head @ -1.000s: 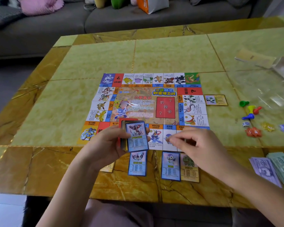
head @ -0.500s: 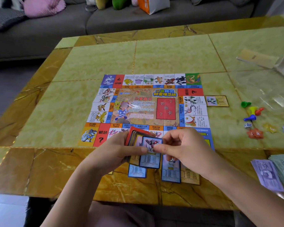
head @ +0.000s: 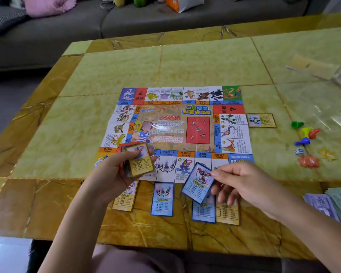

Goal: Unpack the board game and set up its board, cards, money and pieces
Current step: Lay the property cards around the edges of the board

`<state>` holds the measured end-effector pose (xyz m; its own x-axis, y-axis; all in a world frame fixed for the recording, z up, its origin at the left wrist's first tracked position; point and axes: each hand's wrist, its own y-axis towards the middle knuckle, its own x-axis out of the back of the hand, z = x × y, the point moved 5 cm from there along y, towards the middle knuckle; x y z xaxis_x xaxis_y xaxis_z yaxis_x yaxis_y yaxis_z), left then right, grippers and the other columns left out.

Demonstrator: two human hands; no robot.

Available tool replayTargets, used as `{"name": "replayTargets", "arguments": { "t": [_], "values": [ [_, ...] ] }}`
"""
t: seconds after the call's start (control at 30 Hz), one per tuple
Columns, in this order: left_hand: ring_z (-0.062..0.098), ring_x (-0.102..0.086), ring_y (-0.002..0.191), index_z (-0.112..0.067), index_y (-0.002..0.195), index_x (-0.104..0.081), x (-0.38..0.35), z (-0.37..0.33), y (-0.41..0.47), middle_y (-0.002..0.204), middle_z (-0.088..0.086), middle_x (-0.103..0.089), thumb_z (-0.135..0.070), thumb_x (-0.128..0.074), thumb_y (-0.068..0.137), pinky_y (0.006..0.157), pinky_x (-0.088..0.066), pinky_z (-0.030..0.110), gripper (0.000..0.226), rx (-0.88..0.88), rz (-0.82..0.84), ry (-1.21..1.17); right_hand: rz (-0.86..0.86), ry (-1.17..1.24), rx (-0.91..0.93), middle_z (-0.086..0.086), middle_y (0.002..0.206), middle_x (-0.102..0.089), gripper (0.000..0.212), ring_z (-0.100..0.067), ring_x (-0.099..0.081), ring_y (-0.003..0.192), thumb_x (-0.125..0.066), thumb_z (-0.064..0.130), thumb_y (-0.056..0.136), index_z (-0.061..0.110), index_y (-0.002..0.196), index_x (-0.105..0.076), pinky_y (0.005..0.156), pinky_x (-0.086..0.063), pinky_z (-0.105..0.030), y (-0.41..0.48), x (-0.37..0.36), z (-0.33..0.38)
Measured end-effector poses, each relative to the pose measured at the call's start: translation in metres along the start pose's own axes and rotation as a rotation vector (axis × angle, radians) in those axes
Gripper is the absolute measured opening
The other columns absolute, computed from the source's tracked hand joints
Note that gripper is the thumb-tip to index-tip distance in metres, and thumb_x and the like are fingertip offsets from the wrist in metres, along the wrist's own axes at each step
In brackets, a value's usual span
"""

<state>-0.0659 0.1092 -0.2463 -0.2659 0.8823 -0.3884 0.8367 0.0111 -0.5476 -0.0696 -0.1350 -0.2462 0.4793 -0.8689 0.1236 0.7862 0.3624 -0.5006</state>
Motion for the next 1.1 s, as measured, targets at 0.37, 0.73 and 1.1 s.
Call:
{"name": "replayTargets", "arguments": {
  "t": [0.37,0.73,1.1],
  "values": [
    [0.024,-0.072,0.084,-0.004,0.093,-0.077,0.0033,0.0019,0.0024,0.103,0.015,-0.071,-0.006,-0.05,0.076,0.066,-0.06,0.03,0.032,0.017,0.018,0.011,0.006,-0.037,0.037,-0.003,0.063,-0.066,0.022,-0.011,-0.056,0.05,-0.057,0.021,0.093,0.01,0.081,-0.071,0.043,-0.039,-0.023,0.0003,0.0042,0.0059],
    [0.024,-0.072,0.084,0.001,0.118,-0.061,0.0008,0.0006,0.0011,0.107,0.015,-0.07,-0.006,-0.05,0.076,0.061,-0.058,0.029,0.043,0.004,0.062,0.009,0.015,-0.1,0.064,-0.004,0.066,-0.069,0.021,-0.012,-0.053,0.05,-0.057,0.025,0.093,0.014,0.083,-0.072,0.042,-0.038,-0.019,0.0003,0.0067,0.0072],
    [0.031,-0.07,0.088,0.006,0.12,-0.055,0.0,-0.0022,-0.0011,0.108,0.02,-0.067,-0.012,-0.072,0.062,0.068,-0.059,0.032,0.063,0.006,0.069,-0.094,-0.015,-0.109,0.063,0.0,0.06,-0.066,0.022,-0.009,-0.048,0.045,-0.059,0.025,0.091,0.015,0.077,-0.072,0.04,-0.034,-0.013,-0.0022,0.0069,0.0054]
  ]
}}
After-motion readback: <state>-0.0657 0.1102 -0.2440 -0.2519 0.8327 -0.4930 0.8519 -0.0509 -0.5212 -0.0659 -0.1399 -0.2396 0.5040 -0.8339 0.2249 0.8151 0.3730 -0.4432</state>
